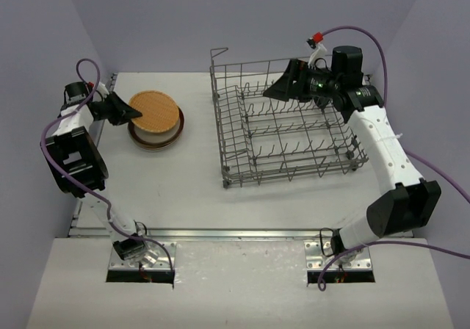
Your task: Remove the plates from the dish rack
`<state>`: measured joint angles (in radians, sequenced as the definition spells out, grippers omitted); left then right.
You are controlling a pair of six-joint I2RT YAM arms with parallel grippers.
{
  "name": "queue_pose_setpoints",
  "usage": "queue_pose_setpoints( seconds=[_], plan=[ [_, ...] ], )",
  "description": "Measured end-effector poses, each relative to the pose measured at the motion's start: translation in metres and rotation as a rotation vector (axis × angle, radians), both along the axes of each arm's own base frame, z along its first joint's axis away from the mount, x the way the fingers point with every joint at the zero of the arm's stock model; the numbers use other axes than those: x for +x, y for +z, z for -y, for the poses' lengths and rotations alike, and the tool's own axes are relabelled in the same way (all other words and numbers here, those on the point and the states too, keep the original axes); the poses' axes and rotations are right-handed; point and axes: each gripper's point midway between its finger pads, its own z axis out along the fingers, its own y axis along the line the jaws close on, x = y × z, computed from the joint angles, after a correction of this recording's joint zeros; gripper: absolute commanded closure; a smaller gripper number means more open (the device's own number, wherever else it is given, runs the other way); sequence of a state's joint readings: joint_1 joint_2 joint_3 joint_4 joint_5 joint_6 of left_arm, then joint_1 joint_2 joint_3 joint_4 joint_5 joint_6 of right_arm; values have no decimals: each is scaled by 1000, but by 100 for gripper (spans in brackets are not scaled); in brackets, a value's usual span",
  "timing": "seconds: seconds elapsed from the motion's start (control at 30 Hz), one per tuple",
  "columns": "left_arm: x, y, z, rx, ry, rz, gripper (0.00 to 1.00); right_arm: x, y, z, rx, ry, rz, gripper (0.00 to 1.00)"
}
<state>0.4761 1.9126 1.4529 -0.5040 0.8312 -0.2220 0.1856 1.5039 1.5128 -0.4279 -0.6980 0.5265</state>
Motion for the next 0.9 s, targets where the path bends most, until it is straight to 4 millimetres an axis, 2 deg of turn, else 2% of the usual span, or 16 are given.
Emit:
queue_pose_setpoints(
  seconds=[0.23, 0.4, 0.43, 0.5, 0.6, 0.73, 0.83, 0.9],
  plan=[
    [0, -21, -4, -9, 1, -50, 90, 2, 0, -3, 10, 13, -11, 1],
    [-1, -22, -3, -5, -15, -45, 58, 4, -5, -3, 11, 15, -25, 1],
    [-2, -22, -3, -1, -18, -46, 57, 4, -5, -3, 11, 15, -26, 1],
    [-5, -24, -3, 9, -23, -54, 43, 4, -5, -3, 10, 15, -27, 1],
    [-9, -24, -7, 51, -19, -68, 36, 4, -5, -3, 10, 14, -26, 1],
    [-13, -13, -22, 176, 12, -66, 29, 4, -5, -3, 9, 13, -28, 1],
    [-13, 11, -42, 328, 63, -34, 28, 8, -5, -1, -5, -9, -28, 1],
    [-15, 34, -55, 436, 100, 5, 28, 13, -6, 5, -32, -46, -19, 1]
  ],
)
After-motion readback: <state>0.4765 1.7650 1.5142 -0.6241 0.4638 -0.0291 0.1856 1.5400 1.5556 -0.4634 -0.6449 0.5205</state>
